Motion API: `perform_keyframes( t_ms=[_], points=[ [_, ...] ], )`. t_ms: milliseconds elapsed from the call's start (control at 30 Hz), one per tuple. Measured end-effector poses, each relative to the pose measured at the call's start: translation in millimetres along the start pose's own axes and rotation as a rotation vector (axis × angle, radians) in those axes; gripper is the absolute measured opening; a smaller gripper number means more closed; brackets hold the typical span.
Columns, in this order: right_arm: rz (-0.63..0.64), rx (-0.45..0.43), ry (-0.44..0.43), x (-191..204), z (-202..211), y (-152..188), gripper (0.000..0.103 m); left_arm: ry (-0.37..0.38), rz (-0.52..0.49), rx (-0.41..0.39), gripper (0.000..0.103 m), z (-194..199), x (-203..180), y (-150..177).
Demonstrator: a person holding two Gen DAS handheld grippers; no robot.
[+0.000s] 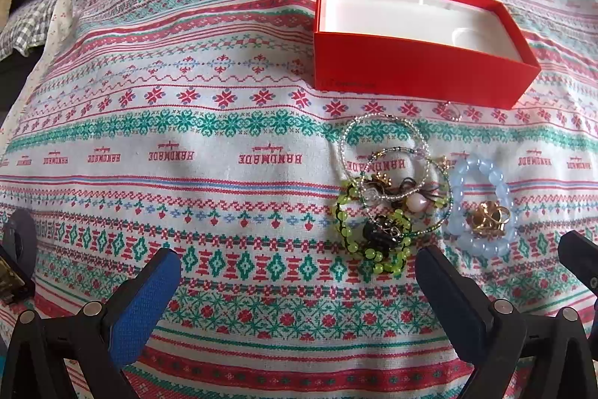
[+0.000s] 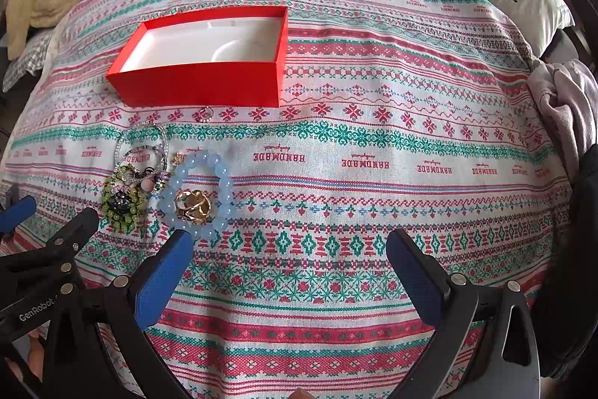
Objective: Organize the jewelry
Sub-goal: 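Move both tools toward the jewelry pile beside the red box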
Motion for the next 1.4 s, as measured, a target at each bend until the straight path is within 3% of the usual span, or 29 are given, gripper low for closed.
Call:
perform_keyframes(
  t_ms=[1033,1400],
  points=[
    [0.001,-0.003,0.011,0,1,1,0.103,-0.002,0.0,0.004,0.103,-2,8,1],
    [0.035,-0.058,0.058,0,22,-4,0.103,-0.012,0.039,-0.03,0.103,2,14,-4]
  ],
)
Point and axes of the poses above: each gripper's, at about its wrist camera, not at the fingertips, and z roughly against the way its jaws point, x to its left, y to its underside, the point moved 4 cm from there along -z, roughly the way its jaws point, and after that the axes turned 1 degree about -z, right-handed, at the moved point
